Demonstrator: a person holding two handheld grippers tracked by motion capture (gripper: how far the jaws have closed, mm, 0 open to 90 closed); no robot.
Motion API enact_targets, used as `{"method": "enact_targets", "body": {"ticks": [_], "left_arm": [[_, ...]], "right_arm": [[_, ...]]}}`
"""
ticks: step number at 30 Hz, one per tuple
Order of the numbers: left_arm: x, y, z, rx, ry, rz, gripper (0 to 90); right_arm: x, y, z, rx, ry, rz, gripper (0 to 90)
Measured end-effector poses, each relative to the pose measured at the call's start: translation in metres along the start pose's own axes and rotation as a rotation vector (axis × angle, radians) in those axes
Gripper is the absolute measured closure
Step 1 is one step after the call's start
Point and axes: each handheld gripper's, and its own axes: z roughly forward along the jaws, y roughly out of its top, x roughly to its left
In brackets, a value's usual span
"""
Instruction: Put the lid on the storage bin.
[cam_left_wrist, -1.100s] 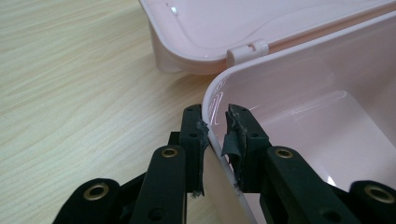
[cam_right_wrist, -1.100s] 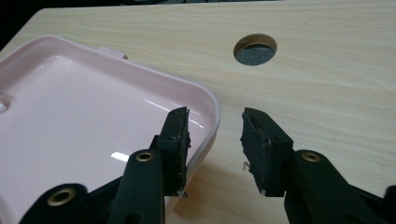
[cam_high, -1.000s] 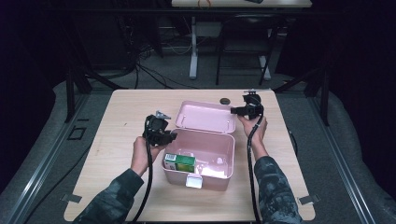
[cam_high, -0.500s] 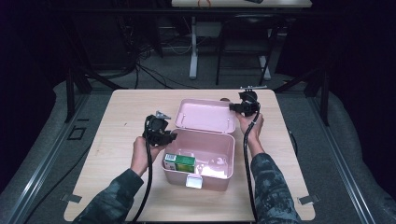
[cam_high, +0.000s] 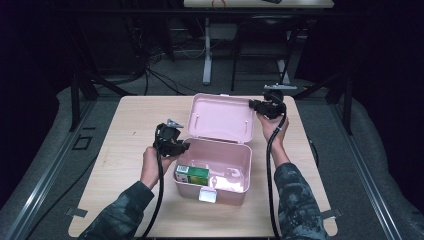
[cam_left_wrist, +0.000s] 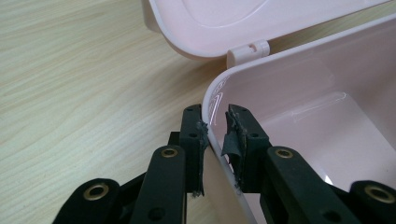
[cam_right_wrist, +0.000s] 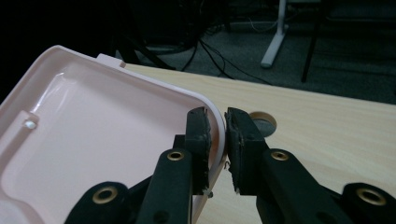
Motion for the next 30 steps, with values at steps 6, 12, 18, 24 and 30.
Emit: {"method": "enact_targets", "body": {"ticks": [6,12,18,24,30], "left_arm": [[0.000,0.000,0.000,-0.002,0.002,-0.003,76.5],[0.000,-0.001,0.000,-0.001,0.002,-0.006,76.4],[0.000,-0.001,0.001,-0.003,0.001,-0.010,76.3],[0.000,-0.001,0.001,-0.002,0.002,-0.012,76.3],[0.001,-0.001,0.000,-0.002,-0.002,-0.019,76.4]], "right_arm": [[0.003,0.006,-0.013,-0.043,0.034,-0.041,78.8],[0.008,0.012,-0.025,-0.085,0.060,-0.090,78.4],[0.015,0.018,-0.040,-0.116,0.087,-0.135,78.1],[0.022,0.020,-0.056,-0.138,0.115,-0.175,78.1],[0.030,0.021,-0.070,-0.162,0.124,-0.224,77.6]]}}
